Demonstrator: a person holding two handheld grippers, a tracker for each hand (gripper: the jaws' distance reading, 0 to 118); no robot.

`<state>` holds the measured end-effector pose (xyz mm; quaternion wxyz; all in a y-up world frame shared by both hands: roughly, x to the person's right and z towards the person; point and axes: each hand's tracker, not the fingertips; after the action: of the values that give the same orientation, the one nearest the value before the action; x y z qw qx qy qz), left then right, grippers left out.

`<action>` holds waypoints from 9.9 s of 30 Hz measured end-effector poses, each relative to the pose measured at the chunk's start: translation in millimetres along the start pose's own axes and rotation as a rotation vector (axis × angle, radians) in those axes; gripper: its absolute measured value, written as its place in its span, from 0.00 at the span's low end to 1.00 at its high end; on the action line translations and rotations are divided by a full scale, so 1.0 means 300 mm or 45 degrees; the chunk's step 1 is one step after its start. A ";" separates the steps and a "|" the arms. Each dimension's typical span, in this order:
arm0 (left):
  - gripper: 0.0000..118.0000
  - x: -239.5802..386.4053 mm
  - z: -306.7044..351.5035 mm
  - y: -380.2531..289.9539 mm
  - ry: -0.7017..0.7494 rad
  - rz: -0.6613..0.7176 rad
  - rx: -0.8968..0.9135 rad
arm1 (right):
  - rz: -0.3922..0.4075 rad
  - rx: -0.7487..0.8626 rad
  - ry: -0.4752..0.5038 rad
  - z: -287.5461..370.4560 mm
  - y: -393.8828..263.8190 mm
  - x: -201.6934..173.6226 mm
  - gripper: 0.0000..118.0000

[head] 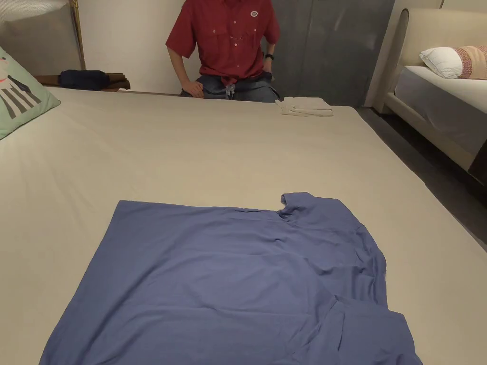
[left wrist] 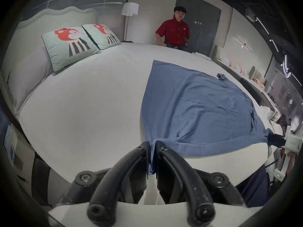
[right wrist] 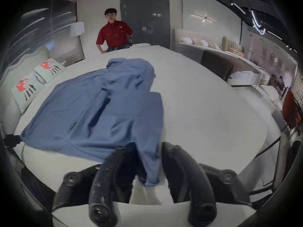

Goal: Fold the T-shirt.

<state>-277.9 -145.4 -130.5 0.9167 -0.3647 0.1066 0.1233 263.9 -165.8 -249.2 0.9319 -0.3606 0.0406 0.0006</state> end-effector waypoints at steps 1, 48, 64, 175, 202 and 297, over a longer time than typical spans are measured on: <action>0.03 -0.004 0.001 0.003 0.002 0.008 -0.003 | 0.020 0.012 -0.005 0.009 0.000 -0.010 0.18; 0.00 0.132 -0.211 0.552 -0.002 -0.096 0.273 | 0.117 0.442 -0.094 -0.142 0.552 -0.153 0.00; 0.99 -0.002 -0.386 0.480 0.021 0.013 -0.043 | 0.104 0.334 -0.039 -0.108 0.442 -0.097 0.00; 0.01 0.174 -0.619 0.707 0.011 -0.264 -0.111 | -0.008 -0.220 -0.157 -0.678 0.736 -0.148 0.94; 0.01 -0.029 -0.092 0.519 -0.010 -0.073 -0.019 | 0.043 -0.106 0.129 0.020 0.612 0.002 0.01; 0.07 -0.514 -0.070 0.324 -0.683 0.720 -0.287 | 0.157 0.686 0.142 0.352 0.293 -0.660 0.00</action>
<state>-455.8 -114.6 -163.9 0.7962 -0.3742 -0.0545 0.4723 72.0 -24.2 -215.4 0.9886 -0.0962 0.1123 0.0268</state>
